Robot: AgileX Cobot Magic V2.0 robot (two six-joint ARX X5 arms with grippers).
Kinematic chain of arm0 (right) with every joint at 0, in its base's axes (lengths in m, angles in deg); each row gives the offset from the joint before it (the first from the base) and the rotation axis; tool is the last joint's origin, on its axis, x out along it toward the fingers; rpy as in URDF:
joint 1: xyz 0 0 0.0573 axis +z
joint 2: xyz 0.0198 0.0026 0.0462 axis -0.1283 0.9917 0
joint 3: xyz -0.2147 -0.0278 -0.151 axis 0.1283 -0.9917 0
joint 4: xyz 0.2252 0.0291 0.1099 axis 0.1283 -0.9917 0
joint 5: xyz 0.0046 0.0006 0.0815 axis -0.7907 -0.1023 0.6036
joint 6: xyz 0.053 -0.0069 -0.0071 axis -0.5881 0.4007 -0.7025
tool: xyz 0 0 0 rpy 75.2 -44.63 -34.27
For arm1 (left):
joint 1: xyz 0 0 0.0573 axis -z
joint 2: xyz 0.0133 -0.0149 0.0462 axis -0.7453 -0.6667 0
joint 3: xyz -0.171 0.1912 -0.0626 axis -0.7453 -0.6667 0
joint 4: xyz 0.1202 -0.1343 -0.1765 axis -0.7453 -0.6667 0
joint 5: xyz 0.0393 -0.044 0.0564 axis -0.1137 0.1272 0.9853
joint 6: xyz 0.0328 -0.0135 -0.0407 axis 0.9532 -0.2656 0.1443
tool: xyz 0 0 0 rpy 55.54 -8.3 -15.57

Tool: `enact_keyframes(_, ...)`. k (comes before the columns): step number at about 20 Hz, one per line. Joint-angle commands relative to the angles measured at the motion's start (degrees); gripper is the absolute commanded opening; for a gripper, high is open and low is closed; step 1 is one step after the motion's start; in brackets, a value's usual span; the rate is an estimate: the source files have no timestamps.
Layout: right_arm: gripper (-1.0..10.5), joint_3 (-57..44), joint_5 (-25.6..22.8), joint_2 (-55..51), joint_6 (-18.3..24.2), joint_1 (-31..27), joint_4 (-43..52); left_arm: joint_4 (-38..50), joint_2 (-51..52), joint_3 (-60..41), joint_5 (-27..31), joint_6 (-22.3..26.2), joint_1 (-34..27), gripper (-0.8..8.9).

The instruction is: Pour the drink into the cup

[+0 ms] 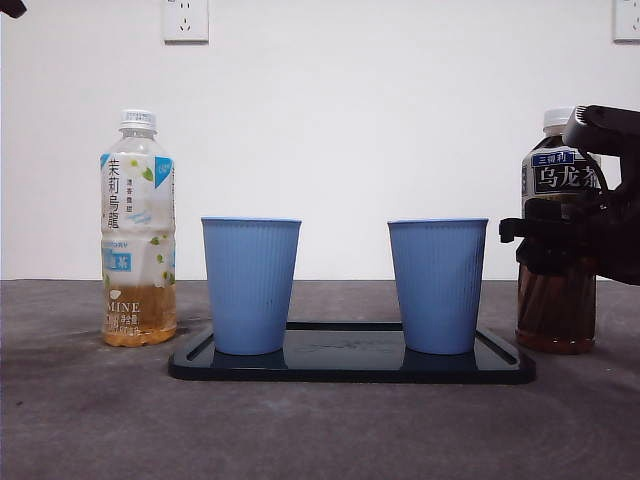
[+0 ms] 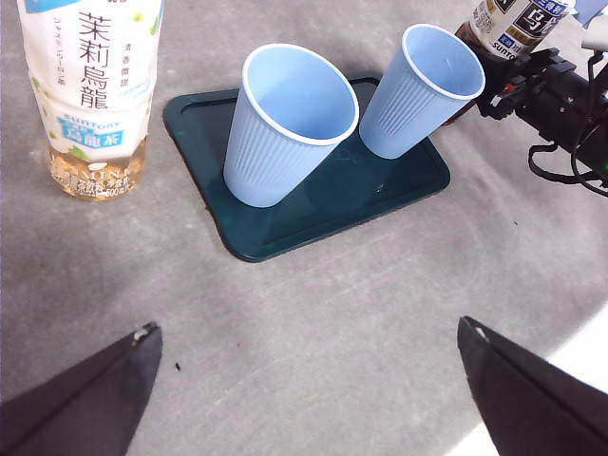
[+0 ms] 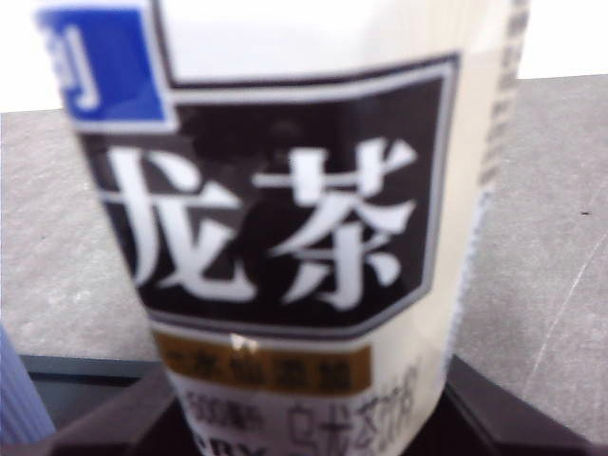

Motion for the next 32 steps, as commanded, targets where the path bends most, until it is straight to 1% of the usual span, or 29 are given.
enact_keyframes(1, 2.0, 0.44, -0.04, -0.22, 0.9, 0.24, 0.68, 0.42, -0.35, 1.14, -0.37, 1.14, 0.22, 5.01)
enact_keyframes(4, 2.0, 0.42, -0.07, -4.81, 2.16, 0.24, -1.33, 0.46, -0.35, 1.14, -0.35, 1.29, 0.22, 5.01)
enact_keyframes(6, 1.9, 0.46, -0.31, -9.7, 3.54, 0.24, -5.86, 0.48, -0.35, 1.14, -0.35, 1.33, 0.22, 5.01)
enact_keyframes(8, 1.9, 0.76, -0.48, -15.32, 4.61, 0.22, -12.35, 0.63, -0.35, 1.14, -0.35, 1.33, 0.22, 5.01)
enact_keyframes(12, 1.9, 5.44, -0.72, -26.8, 7.19, 0.24, -32.11, 0.96, -0.35, 1.14, -0.35, 1.31, 0.22, 5.01)
enact_keyframes(14, 1.9, 11.13, -0.76, -31.54, 9.62, 0.24, -45.62, 0.96, -0.35, 1.14, -0.35, 1.31, 0.22, 5.01)
enact_keyframes(16, 1.9, 17.75, -1.92, -33.94, 13.66, 0.5, -58.31, 0.96, -0.35, 1.14, -0.35, 1.27, 0.22, 5.01)
enact_keyframes(18, 1.9, 24.37, -2.47, -34.51, 18.73, 1.16, -70.34, 0.96, -0.31, 1.14, -0.35, 1.11, 0.24, 5.01)
enact_keyframes(20, 1.9, 29.35, -4.83, -34.32, 23.82, 2.14, -79.69, 0.96, -0.31, 1.14, -0.35, 1.14, 0.63, 5.01)
enact_keyframes(21, 1.9, 31.21, -6.05, -34.25, 27.12, 2.89, -83.56, 0.96, -0.31, 1.14, -0.35, 1.14, 0.9, 5.01)
enact_keyframes(22, 1.9, 32.54, -8.31, -34.25, 29.62, 3.54, -86.53, 1.01, -0.31, 1.14, -0.33, 1.14, 1.16, 5.01)
enact_keyframes(23, 1.9, 33.66, -10.95, -34.25, 32.44, 4.24, -89.42, 1.07, -0.31, 1.14, -0.33, 1.14, 1.4, 5.01)
enact_keyframes(25, 1.7, 34.71, -14.25, -34.25, 36.28, 5.25, -92.83, 1.4, -0.31, 1.14, -0.33, 1.14, 1.97, 5.01)
enact_keyframes(27, 1.7, 35.19, -17.18, -34.21, 39.32, 6.14, -94.9, 1.6, -0.31, 1.14, -0.33, 1.14, 2.54, 5.01)
enact_keyframes(32, 1.7, 35.41, -25.14, -34.05, 50.71, 9.57, -98.29, 1.73, -0.31, 1.14, -0.31, 1.14, 3.98, 5.01)
